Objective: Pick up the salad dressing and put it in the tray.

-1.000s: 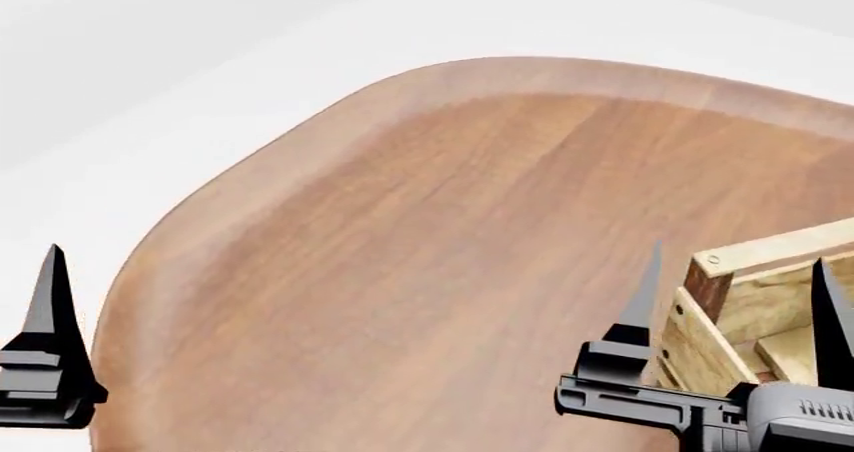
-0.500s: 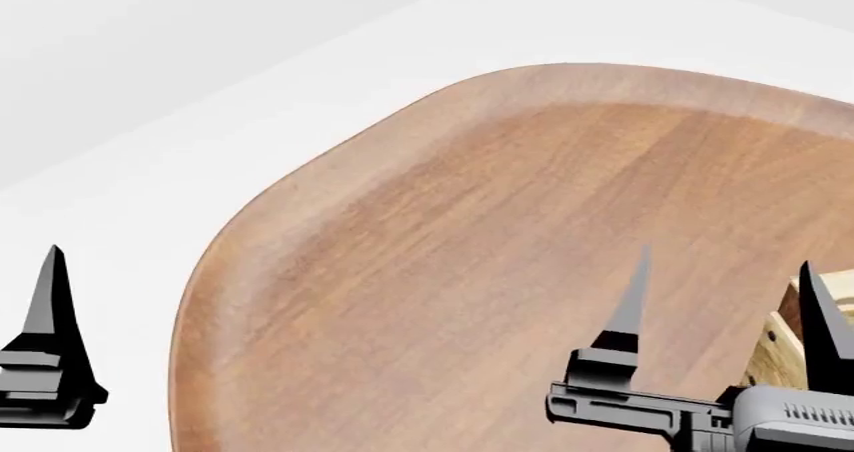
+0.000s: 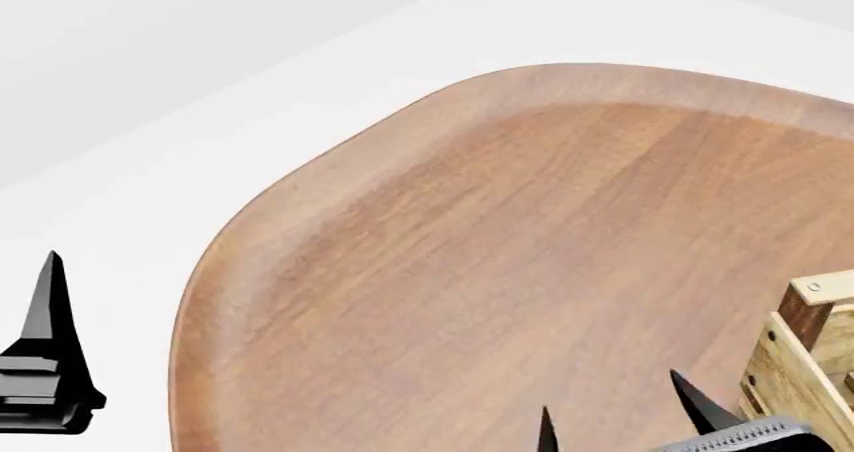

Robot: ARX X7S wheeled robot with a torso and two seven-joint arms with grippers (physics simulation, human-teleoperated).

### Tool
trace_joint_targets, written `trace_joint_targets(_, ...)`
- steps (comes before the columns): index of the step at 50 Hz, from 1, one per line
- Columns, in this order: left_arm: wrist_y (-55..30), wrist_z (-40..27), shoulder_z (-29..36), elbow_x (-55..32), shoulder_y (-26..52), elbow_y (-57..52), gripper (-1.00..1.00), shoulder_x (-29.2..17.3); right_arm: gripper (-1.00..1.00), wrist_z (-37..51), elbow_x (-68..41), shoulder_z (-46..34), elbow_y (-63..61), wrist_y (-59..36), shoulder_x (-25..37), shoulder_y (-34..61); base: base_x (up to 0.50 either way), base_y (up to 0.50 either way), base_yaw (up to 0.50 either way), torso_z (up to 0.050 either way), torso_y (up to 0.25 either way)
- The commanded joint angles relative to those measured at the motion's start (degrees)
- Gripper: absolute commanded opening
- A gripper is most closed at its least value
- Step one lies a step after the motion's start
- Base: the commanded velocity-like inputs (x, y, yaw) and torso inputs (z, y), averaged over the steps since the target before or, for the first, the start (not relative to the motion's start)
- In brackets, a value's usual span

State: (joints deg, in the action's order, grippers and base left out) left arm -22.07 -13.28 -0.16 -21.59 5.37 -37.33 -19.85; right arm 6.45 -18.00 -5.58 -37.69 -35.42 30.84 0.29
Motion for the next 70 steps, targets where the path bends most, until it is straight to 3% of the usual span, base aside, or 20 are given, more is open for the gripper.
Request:
trace_joint_targets(1,0.0,-0.2,0.26,-0.12,-0.1,-0.07,1.0,-0.24,1.0,-2.84,1.41,-4.53,-0.66,-6.4,6.43,-2.63,0.0,0.0,0.0,0.0,0.0)
trace_joint_targets(32,-0.86,-0.73,1.29,-0.67,0.63,-0.43,1.0,-0.94,1.0,-9.27,-0.38,-8.16,-5.15,-6.8,13.99,-9.72,0.0,0.0,0.0,0.0,0.0)
trace_joint_targets(70,0.55,-1.14,2.04,-0.36,0.0,0.75,1.0,-1.34,1.0,-17.01,-2.2,-15.93,17.18,1.09,0.67,3.65,0.0,0.0,0.0,0.0,0.0)
